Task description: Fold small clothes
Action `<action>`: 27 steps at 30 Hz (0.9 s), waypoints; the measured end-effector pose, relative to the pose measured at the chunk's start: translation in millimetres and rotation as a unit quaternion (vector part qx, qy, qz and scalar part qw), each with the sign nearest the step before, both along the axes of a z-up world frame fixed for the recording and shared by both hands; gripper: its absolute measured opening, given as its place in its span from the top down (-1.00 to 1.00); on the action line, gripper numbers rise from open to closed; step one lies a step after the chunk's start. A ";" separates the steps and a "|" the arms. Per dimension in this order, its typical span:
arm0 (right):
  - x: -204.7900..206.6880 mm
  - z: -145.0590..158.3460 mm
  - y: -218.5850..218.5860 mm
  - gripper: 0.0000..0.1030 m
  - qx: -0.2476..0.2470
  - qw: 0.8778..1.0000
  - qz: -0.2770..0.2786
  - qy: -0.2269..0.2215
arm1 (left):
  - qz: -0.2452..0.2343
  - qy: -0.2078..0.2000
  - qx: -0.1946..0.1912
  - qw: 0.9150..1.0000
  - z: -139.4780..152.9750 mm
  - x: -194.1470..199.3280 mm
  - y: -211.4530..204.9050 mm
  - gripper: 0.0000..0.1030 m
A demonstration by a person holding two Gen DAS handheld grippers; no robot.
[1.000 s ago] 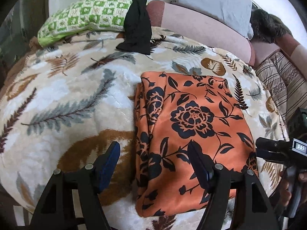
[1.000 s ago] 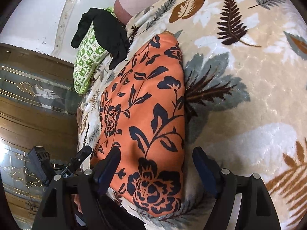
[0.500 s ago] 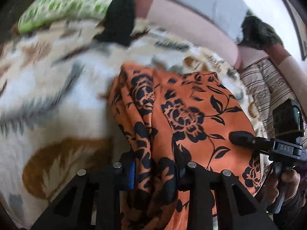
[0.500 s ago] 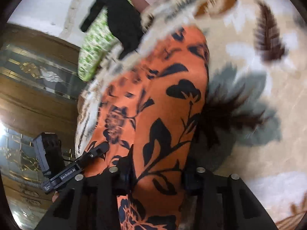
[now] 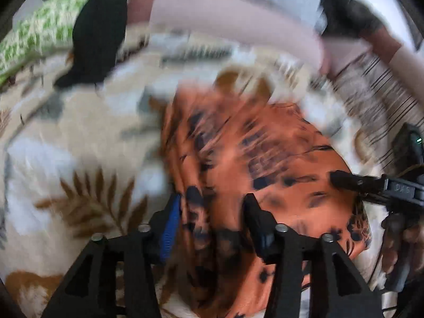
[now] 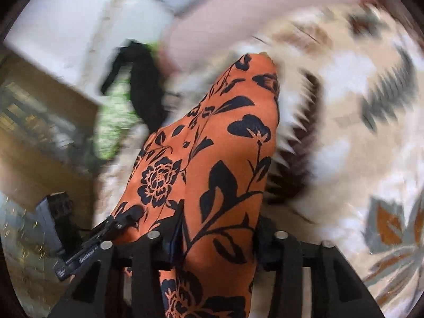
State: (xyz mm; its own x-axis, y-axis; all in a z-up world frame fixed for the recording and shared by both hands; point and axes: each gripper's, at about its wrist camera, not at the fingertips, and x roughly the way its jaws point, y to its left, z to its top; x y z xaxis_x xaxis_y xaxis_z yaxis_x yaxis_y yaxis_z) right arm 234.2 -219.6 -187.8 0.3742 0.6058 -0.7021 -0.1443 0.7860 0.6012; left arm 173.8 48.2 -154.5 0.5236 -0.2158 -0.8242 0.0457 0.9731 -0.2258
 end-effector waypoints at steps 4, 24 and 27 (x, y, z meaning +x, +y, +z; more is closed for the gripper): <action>-22.2 2.3 -10.5 -0.35 -0.019 0.999 -0.039 -0.026 | 0.020 -0.043 0.006 0.999 23.4 -30.2 13.8 -0.31; -143.1 87.7 47.8 -1.00 -0.216 0.964 -0.012 -0.155 | 0.083 -0.105 0.125 0.983 93.8 -112.7 10.3 -0.79; -176.2 82.8 39.3 -1.00 -0.262 0.952 -0.022 -0.158 | 0.086 -0.103 0.124 0.983 98.4 -134.7 1.2 -0.80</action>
